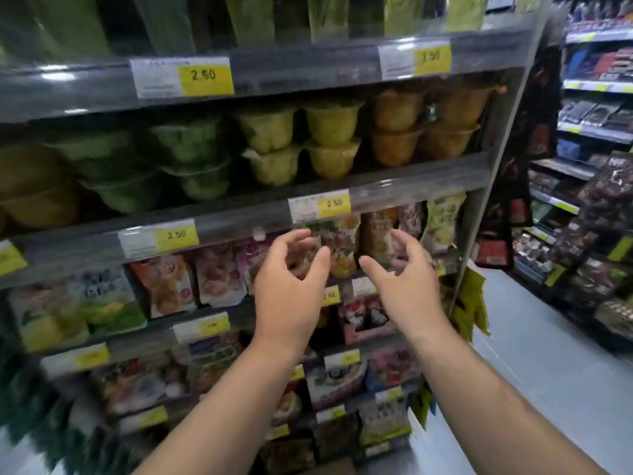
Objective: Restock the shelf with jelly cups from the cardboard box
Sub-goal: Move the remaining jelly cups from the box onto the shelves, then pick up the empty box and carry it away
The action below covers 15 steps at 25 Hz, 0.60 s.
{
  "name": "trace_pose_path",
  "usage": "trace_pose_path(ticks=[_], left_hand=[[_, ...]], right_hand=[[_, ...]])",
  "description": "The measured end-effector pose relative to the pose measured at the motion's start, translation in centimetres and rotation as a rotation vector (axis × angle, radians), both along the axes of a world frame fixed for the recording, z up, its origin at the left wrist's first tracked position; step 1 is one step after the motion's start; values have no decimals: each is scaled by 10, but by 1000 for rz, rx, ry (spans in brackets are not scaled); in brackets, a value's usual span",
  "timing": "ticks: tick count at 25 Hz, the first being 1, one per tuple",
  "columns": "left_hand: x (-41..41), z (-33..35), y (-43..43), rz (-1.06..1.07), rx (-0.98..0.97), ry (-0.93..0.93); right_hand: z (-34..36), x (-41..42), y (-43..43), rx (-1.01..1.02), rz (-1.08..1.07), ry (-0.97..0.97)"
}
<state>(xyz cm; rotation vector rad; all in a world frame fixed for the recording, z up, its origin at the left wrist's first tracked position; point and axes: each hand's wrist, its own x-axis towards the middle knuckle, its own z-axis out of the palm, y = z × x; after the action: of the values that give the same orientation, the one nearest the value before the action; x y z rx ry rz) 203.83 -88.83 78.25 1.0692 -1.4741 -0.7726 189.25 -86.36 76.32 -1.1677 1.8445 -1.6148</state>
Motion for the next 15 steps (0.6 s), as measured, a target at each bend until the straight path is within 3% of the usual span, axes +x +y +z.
trace_pose_path(ticks=[6, 15], left_hand=[[80, -105, 17, -4, 300, -64], [148, -291, 29, 98, 740, -277]], right_hand=[[-98, 60, 16, 215, 41, -140], [-290, 82, 34, 676, 104, -256]])
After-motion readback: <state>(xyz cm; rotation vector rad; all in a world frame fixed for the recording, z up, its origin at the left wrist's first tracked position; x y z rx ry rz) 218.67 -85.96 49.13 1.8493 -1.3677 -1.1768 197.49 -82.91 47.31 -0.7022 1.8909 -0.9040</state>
